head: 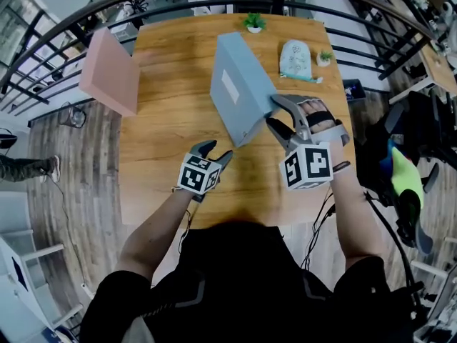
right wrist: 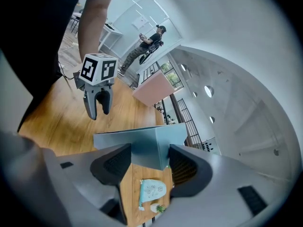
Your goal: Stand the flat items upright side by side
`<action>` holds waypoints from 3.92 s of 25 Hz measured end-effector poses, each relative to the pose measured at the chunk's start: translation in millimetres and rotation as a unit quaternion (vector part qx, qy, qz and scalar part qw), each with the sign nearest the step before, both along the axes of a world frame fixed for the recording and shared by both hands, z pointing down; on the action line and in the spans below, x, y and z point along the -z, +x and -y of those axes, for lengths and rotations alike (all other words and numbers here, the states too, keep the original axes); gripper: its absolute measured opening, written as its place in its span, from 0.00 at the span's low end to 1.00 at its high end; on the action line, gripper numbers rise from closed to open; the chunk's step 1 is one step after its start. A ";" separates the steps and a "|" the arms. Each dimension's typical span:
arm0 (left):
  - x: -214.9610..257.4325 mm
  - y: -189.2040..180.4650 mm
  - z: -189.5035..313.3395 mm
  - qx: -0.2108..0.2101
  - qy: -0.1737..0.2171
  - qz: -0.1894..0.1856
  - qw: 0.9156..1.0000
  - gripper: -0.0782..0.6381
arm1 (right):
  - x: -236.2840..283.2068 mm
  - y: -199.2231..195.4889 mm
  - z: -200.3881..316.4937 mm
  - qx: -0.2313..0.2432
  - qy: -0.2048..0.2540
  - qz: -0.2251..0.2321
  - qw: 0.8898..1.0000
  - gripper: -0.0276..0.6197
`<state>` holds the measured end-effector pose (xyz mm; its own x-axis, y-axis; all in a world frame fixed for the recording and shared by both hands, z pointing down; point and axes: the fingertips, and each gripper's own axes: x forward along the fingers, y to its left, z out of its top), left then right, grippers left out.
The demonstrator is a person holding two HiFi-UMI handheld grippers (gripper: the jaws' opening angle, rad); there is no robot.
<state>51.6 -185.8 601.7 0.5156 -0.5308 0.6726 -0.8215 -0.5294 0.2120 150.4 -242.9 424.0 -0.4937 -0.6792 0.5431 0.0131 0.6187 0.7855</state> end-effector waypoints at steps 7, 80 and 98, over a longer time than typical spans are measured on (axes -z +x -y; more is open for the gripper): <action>74.8 -55.9 3.1 0.079 0.071 -0.048 0.993 0.46 | 0.5 -24.8 -13.3 0.009 0.000 0.005 1.000 0.45; 231.8 -312.5 -85.1 0.216 0.277 -0.014 0.936 0.50 | -86.9 -105.9 -8.2 -0.300 -0.265 0.430 0.809 0.49; 224.8 -391.3 -112.2 0.243 0.277 -0.010 0.929 0.50 | -85.9 -218.6 -24.2 -0.315 -0.277 0.433 0.798 0.49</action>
<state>-339.7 -73.6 376.9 0.1328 -0.9666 0.2192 -0.9911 -0.1282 0.0351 -68.2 -218.7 510.0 -0.5025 -0.7147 0.4865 -0.8367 0.5437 -0.0654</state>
